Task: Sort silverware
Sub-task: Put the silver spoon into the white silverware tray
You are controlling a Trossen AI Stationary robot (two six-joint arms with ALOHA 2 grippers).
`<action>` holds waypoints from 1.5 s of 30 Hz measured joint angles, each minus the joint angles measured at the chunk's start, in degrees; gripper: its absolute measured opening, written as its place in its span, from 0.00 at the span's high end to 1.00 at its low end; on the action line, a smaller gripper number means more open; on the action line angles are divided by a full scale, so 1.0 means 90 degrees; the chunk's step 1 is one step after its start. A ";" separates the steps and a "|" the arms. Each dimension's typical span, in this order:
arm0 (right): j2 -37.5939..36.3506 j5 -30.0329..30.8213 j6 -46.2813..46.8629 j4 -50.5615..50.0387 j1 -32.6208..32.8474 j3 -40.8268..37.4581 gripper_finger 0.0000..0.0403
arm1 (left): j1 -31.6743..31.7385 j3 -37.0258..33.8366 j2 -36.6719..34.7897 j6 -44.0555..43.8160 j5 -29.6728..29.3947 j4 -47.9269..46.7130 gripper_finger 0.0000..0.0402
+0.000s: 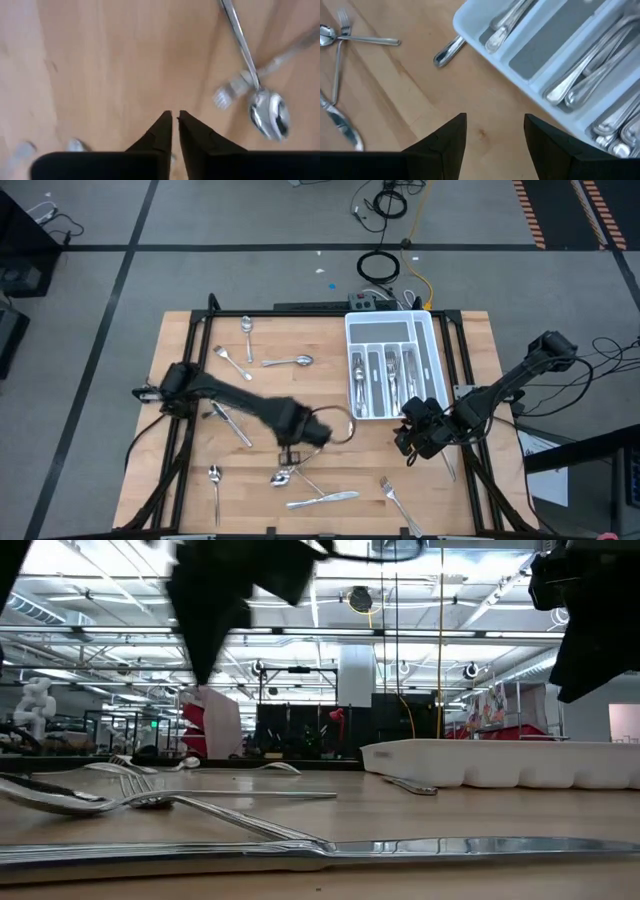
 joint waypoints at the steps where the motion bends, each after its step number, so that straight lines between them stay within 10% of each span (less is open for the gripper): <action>1: 0.0042 0.0090 -0.0070 0.0011 0.0000 0.0000 0.54 | -0.0153 -0.0140 -0.0114 -0.0260 -0.0032 0.0110 0.88; 11: 0.0494 -0.0251 -0.0301 0.0190 0.0012 0.0000 0.53 | -0.1447 -0.2554 -0.1853 -0.5498 -0.0955 0.1729 0.76; 21: 0.0754 -0.0277 -0.0274 0.0537 0.0012 0.0000 0.53 | -0.2799 -0.5557 -0.3120 -0.9728 -0.1036 0.6100 0.65; 45: 0.0760 -0.0450 -0.0257 0.0861 0.0012 0.0002 0.53 | -0.2592 -0.5728 -0.1696 -0.9726 -0.1120 0.7879 0.64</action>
